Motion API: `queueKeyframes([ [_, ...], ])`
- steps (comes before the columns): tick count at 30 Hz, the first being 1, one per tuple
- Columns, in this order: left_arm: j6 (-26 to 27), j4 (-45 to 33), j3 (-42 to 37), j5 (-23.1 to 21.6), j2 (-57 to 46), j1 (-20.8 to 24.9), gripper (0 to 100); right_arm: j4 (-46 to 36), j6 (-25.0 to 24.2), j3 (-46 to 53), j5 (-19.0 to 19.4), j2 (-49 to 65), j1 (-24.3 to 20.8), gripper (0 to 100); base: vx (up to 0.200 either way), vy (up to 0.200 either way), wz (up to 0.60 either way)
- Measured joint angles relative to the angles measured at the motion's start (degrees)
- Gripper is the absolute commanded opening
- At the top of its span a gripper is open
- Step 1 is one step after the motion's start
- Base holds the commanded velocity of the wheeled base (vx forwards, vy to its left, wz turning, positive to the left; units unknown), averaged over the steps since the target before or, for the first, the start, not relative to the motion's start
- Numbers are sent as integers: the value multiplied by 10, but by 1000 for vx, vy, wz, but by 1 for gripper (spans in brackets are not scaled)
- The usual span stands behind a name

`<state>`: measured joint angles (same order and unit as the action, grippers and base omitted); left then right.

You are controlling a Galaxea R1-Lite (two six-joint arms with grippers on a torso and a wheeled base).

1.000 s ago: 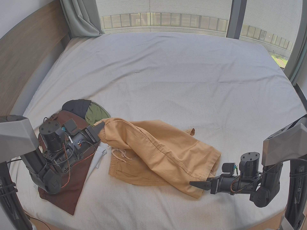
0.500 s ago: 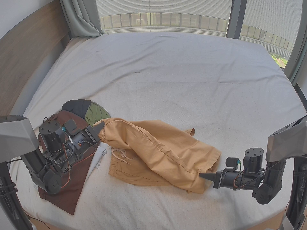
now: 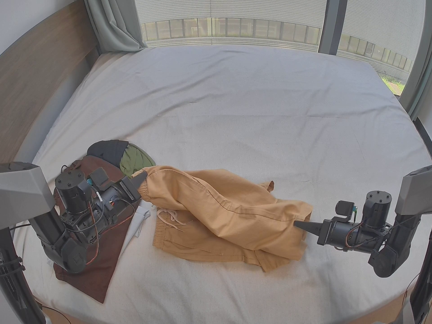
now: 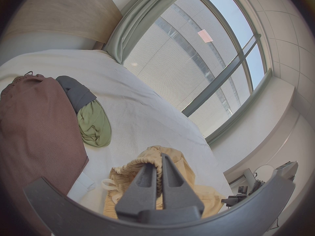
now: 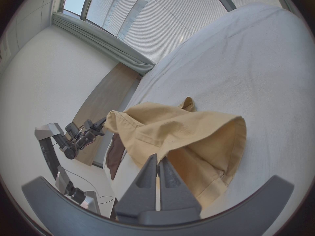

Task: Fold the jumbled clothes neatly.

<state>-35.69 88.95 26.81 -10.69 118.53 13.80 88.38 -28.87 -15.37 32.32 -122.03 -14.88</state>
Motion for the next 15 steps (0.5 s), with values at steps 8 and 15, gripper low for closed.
queueKeyframes([
  [8, 0, 0, 3, 0, 2, -13, 0, 0, 3, 29, 30, 20, 9, 0, 0, 0, 0],
  [15, 0, 0, 4, 0, 5, -19, 0, 0, 4, 36, 31, 24, 12, 0, 0, 0, 0],
])
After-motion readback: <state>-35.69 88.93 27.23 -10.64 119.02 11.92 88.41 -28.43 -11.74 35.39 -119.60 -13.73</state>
